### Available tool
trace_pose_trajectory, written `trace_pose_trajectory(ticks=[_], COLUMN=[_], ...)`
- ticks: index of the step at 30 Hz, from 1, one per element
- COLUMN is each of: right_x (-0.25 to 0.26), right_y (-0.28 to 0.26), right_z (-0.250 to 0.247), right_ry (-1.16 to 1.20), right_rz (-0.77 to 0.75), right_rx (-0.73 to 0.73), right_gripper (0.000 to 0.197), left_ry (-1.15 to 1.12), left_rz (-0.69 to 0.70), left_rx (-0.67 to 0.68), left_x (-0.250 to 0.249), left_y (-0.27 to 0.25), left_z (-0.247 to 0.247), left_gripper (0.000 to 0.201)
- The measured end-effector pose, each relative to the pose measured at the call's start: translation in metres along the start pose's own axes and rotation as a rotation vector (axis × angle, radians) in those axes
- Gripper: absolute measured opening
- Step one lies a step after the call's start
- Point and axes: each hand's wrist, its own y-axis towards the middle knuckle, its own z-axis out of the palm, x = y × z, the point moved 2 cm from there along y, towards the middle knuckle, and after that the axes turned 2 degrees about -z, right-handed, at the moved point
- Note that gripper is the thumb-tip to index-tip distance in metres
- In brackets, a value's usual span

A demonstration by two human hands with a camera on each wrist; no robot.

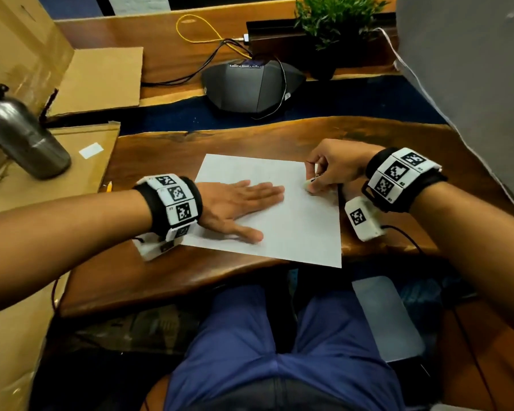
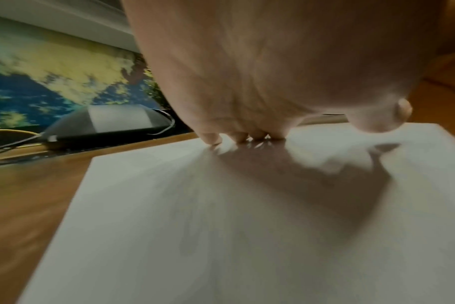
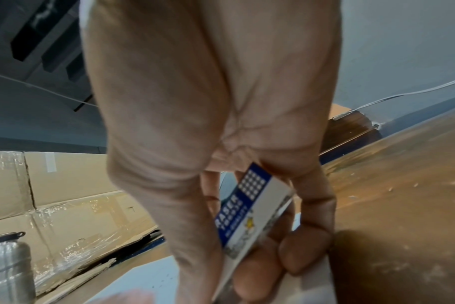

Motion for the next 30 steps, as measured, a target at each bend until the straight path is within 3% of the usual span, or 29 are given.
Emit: trace_pose_trajectory(ticks=[5, 8, 12, 15, 21, 26, 30], right_x=[0.0, 0.004, 0.027, 0.043, 0.046, 0.056, 0.048], right_y=[-0.001, -0.002, 0.006, 0.02, 0.035, 0.024, 0.041], right_z=[0.0, 0.001, 0.003, 0.006, 0.011, 0.016, 0.003], right_ry=[0.007, -0.031, -0.043, -0.064, -0.137, -0.185, -0.104], right_rz=[-0.006, -0.016, -0.148, -0.229, -0.259, -0.38, -0.273], right_rx=[-0.012, -0.053, -0.296, -0.374, -0.354, -0.155, -0.238], right_gripper=[0.018, 0.014, 0.012, 0.012, 0.019, 0.015, 0.016], left_ry=[-0.14, -0.157, -0.178, -0.172, -0.176, -0.195, -0.194], left_rz=[-0.284, -0.33, -0.393, -0.403, -0.406, -0.385, -0.399], left_rx=[-0.057, -0.055, -0.04, -0.01, 0.006, -0.009, -0.007], left_x=[0.016, 0.016, 0.017, 0.016, 0.015, 0.017, 0.014], left_y=[0.024, 0.028, 0.027, 0.029, 0.03, 0.03, 0.029], left_z=[-0.012, -0.011, -0.016, -0.017, -0.02, -0.018, -0.019], left_gripper=[0.105, 0.117, 0.127, 0.137, 0.138, 0.14, 0.138])
